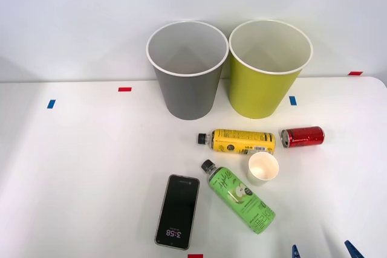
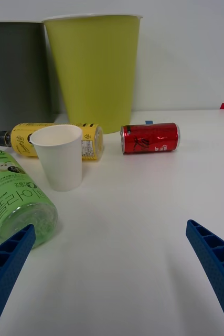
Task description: Put cans in the gray bin, plastic bottles in the light green bin
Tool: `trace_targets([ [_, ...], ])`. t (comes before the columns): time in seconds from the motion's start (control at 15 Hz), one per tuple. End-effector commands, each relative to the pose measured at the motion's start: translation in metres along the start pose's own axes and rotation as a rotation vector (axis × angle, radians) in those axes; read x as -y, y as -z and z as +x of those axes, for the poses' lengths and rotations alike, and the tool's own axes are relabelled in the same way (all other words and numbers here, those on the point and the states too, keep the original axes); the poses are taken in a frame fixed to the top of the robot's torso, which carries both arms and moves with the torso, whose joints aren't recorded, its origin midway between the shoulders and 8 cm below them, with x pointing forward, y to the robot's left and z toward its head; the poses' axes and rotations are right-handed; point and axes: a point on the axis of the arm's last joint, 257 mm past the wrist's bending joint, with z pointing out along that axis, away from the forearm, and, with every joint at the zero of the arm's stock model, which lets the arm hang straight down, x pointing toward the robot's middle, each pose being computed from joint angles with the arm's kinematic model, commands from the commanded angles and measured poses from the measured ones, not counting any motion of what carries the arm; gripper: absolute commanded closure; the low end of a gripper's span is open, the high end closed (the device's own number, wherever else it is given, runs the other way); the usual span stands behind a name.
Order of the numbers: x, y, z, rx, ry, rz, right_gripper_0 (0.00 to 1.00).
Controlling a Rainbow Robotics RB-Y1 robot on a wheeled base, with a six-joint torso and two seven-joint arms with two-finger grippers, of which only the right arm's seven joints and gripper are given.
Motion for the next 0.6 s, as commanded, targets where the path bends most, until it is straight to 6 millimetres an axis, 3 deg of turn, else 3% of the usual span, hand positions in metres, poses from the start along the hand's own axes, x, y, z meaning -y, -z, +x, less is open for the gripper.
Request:
trace_targets([
  [0.07,0.0,0.0,0.0,0.0,0.0,0.0,0.0],
  [0.6,0.0,0.0,0.0,0.0,0.0,0.0,0.0],
])
